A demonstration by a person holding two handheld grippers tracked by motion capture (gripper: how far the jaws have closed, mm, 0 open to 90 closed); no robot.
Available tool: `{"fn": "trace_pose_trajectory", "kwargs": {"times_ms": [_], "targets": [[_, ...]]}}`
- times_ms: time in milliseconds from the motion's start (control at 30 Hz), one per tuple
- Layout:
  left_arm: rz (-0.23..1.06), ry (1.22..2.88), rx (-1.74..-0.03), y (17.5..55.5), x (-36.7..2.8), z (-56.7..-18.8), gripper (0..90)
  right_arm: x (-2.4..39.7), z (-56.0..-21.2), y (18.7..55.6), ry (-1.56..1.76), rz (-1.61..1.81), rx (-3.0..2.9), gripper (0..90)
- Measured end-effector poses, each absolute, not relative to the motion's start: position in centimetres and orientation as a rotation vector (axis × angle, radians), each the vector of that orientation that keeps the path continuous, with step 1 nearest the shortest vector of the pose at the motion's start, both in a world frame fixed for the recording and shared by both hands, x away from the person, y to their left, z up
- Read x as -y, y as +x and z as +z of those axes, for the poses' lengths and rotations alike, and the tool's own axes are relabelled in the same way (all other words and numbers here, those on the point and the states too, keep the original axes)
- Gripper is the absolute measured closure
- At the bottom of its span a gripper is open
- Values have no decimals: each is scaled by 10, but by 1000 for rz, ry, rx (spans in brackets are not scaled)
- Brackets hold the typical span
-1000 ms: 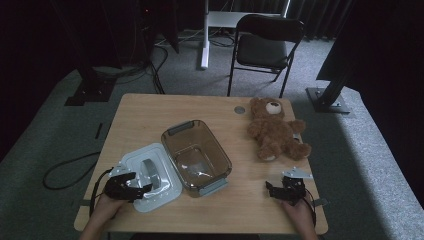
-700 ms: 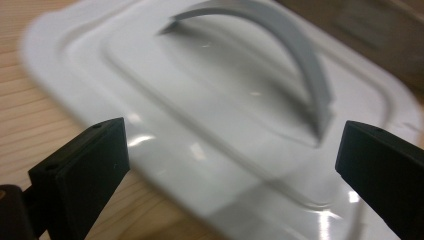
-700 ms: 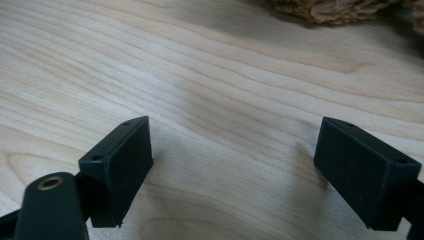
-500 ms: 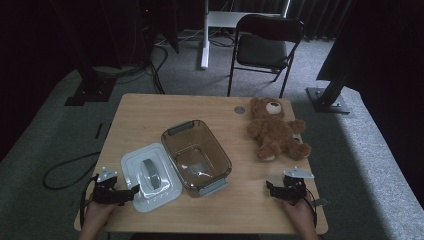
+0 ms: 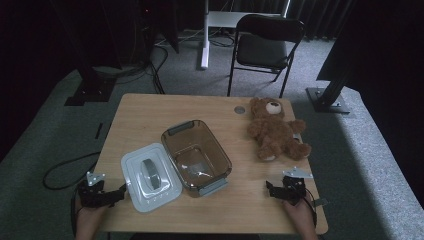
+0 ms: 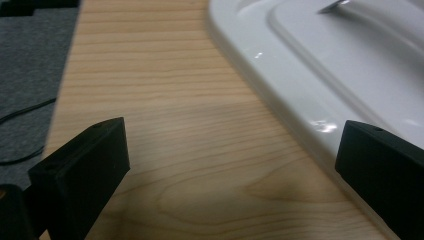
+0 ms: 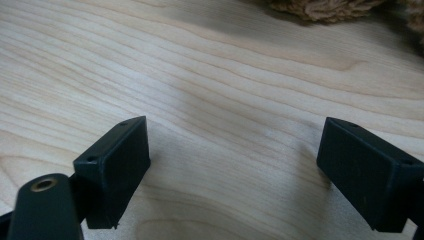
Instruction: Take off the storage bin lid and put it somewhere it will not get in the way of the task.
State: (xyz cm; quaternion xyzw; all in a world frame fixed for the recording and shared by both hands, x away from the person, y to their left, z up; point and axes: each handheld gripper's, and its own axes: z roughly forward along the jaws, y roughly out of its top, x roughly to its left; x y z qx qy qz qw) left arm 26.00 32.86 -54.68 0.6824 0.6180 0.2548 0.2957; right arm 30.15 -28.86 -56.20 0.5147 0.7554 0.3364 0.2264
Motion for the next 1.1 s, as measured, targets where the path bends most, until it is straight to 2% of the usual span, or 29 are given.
{"fn": "trace_pose_trajectory", "kwargs": {"times_ms": [367, 533, 867, 1100], "targets": [[763, 1808, -1715, 262, -340, -556, 17, 294, -556, 301, 1492, 851, -2071, 112], [754, 1805, -1723, 264, -342, -556, 17, 305, -548, 298, 1545, 902, -2016, 109], [724, 1798, -1727, 267, -338, -557, 17, 323, -505, 308, 1581, 1032, -1880, 109], [728, 1789, -1739, 266, -336, -557, 18, 328, -474, 340, 1596, 1048, -1800, 108]]}}
